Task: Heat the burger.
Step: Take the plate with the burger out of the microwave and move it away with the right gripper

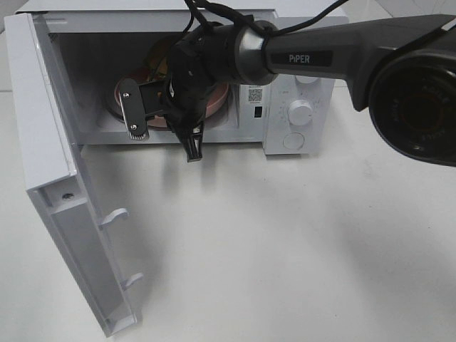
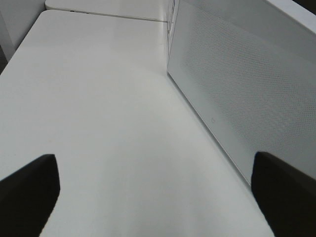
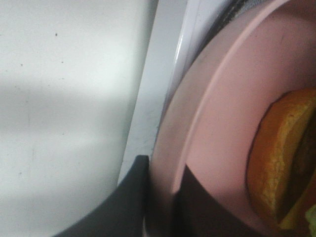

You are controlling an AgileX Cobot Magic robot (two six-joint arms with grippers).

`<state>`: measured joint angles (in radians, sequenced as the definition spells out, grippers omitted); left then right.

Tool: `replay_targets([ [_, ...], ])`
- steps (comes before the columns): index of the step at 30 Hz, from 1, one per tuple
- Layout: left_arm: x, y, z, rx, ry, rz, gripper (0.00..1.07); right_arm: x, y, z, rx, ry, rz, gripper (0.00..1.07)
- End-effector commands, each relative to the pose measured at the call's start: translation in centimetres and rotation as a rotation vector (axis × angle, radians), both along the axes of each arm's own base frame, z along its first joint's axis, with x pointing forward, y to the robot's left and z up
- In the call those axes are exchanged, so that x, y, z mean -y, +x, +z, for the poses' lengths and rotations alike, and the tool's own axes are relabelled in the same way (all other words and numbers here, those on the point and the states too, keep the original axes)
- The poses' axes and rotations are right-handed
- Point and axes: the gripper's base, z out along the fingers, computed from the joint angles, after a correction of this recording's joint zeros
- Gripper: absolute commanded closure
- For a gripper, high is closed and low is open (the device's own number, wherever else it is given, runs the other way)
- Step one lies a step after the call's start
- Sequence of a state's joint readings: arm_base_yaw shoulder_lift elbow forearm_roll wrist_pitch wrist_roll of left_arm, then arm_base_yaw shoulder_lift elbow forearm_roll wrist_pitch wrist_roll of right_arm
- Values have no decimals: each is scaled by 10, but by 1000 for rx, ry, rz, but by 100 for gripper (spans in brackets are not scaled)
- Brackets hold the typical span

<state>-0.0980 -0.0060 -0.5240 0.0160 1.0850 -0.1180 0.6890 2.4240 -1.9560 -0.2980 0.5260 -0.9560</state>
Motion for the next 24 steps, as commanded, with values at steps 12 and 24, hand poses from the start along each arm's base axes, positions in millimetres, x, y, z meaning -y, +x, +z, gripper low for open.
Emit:
replay_targets([
  [12, 0, -2, 0, 26, -8, 1, 9, 18, -33, 22, 51, -13, 104, 107],
  [24, 0, -2, 0, 26, -8, 1, 9, 37, -63, 30, 109, 44, 174, 107],
])
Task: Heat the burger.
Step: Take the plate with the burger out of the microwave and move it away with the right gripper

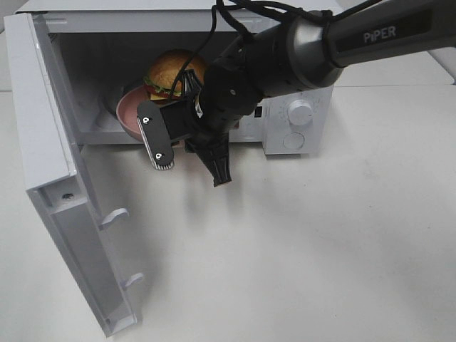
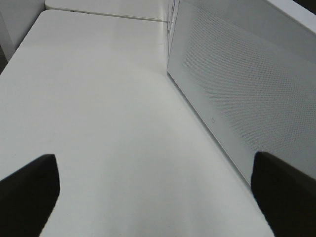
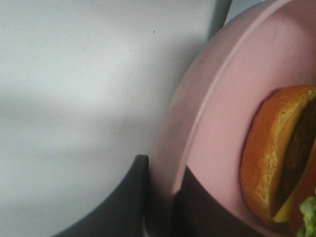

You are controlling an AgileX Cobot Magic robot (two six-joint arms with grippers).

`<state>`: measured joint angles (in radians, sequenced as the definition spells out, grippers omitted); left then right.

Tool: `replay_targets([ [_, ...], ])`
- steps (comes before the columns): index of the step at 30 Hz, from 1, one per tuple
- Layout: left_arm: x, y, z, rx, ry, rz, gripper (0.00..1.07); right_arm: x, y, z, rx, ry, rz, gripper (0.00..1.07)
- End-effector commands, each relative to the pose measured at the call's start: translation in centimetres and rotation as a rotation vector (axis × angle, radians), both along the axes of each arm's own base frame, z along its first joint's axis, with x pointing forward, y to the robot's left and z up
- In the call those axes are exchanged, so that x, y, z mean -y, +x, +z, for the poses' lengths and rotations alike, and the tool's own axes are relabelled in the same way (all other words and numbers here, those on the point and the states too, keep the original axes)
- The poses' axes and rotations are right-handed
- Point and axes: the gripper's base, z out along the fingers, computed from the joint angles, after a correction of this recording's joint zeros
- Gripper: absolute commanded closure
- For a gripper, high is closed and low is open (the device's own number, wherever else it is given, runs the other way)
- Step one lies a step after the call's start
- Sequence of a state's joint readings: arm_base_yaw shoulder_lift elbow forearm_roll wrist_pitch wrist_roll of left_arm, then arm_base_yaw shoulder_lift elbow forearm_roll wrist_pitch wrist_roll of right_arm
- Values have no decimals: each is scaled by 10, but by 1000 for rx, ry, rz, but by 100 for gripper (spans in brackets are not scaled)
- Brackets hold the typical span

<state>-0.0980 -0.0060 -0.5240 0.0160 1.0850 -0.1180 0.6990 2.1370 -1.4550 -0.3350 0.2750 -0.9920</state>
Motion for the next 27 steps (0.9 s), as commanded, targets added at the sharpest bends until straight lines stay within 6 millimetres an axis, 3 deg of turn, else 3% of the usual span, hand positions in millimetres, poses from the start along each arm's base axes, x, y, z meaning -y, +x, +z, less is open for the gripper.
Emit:
replay_targets([
  [1, 0, -2, 0, 26, -8, 1, 9, 2, -8, 17, 88, 65, 61, 107],
  [27, 0, -2, 0, 26, -8, 1, 9, 65, -95, 36, 140, 126, 173, 107],
])
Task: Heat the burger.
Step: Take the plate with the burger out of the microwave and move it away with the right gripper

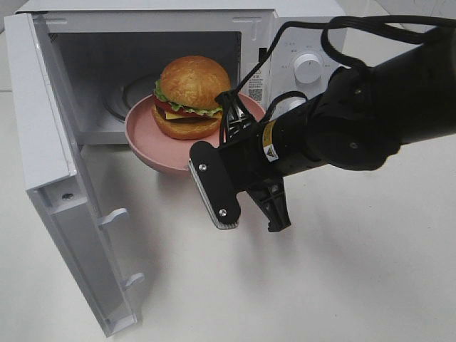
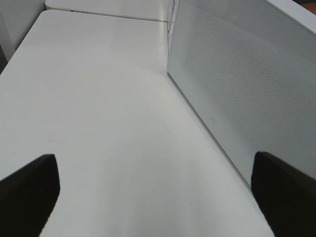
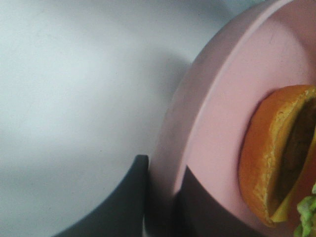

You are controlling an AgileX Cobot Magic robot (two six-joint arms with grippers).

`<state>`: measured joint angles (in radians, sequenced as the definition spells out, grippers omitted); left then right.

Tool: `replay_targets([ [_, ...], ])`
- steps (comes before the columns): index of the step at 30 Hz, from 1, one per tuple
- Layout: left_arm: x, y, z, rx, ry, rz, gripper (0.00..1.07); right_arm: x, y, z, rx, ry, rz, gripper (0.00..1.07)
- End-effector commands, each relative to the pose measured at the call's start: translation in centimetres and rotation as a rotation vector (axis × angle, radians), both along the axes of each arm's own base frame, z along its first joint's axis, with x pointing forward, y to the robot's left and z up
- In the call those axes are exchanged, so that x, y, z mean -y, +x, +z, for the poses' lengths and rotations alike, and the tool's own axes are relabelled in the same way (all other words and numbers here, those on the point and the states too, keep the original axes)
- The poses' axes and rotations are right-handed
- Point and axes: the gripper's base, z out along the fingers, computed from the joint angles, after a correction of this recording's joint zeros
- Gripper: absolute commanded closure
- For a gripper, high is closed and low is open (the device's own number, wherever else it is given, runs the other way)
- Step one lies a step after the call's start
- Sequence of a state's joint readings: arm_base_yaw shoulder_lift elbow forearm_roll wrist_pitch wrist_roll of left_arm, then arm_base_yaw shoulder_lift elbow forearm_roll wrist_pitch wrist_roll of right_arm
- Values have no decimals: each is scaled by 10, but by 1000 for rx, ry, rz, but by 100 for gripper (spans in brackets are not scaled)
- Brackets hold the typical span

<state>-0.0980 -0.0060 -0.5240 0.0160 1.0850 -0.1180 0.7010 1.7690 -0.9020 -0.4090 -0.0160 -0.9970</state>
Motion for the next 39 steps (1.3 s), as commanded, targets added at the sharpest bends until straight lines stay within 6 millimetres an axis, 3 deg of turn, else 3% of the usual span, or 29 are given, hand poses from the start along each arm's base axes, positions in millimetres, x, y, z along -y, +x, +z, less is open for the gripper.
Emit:
replay_targets([
  [1, 0, -2, 0, 26, -8, 1, 9, 1, -5, 18, 76, 69, 39, 107],
  [18, 0, -2, 0, 26, -8, 1, 9, 55, -68, 34, 91, 67, 42, 107],
  [39, 0, -2, 0, 26, -8, 1, 9, 119, -127, 49, 70, 5, -102, 107],
])
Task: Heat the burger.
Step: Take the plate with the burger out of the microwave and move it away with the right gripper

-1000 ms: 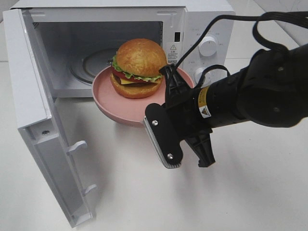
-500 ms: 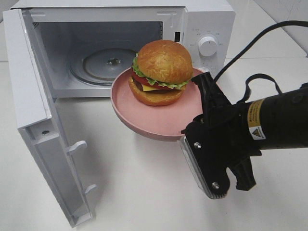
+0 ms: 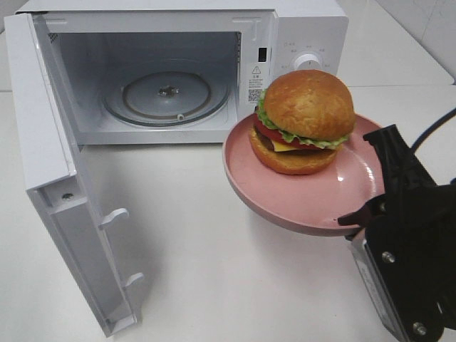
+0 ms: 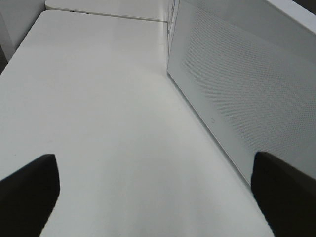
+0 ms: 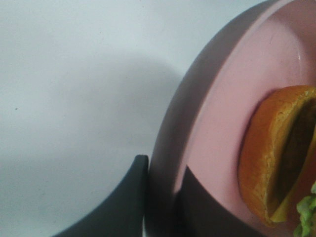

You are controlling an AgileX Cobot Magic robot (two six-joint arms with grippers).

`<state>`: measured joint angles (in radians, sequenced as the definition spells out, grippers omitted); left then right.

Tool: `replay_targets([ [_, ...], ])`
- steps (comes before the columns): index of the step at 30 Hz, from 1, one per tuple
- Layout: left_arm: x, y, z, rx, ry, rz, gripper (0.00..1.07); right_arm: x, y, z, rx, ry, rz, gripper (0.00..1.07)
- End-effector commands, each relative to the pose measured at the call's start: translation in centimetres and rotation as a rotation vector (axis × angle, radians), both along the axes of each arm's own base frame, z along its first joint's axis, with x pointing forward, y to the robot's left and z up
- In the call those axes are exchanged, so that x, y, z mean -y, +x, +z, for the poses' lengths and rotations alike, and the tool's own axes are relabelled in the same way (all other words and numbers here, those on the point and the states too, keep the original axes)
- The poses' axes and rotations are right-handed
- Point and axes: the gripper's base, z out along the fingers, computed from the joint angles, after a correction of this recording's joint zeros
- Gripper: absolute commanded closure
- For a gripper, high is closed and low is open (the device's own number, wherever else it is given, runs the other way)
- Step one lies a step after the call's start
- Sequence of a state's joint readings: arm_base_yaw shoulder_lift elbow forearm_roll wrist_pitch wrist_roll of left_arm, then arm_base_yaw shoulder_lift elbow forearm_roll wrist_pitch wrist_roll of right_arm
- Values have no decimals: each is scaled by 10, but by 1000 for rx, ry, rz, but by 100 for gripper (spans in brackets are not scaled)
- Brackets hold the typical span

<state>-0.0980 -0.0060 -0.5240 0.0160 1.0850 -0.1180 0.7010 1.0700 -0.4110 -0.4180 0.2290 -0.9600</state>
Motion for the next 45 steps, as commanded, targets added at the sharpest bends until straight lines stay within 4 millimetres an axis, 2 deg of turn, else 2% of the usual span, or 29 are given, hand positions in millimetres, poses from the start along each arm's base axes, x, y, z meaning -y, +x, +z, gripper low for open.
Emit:
replay_targets([
  [1, 0, -2, 0, 26, -8, 1, 9, 3, -4, 9, 54, 45, -1, 107],
  [5, 0, -2, 0, 26, -8, 1, 9, 17, -15, 9, 42, 38, -52, 107],
  [11, 0, -2, 0, 26, -8, 1, 9, 28, -21, 10, 18, 24, -152, 107],
  [16, 0, -2, 0, 26, -8, 1, 9, 41, -22, 4, -8, 29, -338, 107],
  [19, 0, -2, 0, 26, -8, 1, 9, 42, -22, 3, -9, 36, -359, 107],
  [24, 0, -2, 0, 26, -8, 1, 9, 50, -20, 4, 2, 75, -537, 107],
  [27, 0, -2, 0, 26, -8, 1, 9, 52, -20, 4, 6, 83, -572, 107],
  [29, 0, -2, 0, 26, -8, 1, 9, 58, -18, 6, 29, 127, -713, 107],
  [32, 0, -2, 0, 26, -8, 1, 9, 59, -18, 6, 37, 138, -745, 107],
  [34, 0, -2, 0, 26, -8, 1, 9, 65, -16, 6, 59, 140, -853, 107],
  [45, 0, -2, 0, 26, -8, 1, 9, 63, -4, -2, 63, 134, -1047, 107],
])
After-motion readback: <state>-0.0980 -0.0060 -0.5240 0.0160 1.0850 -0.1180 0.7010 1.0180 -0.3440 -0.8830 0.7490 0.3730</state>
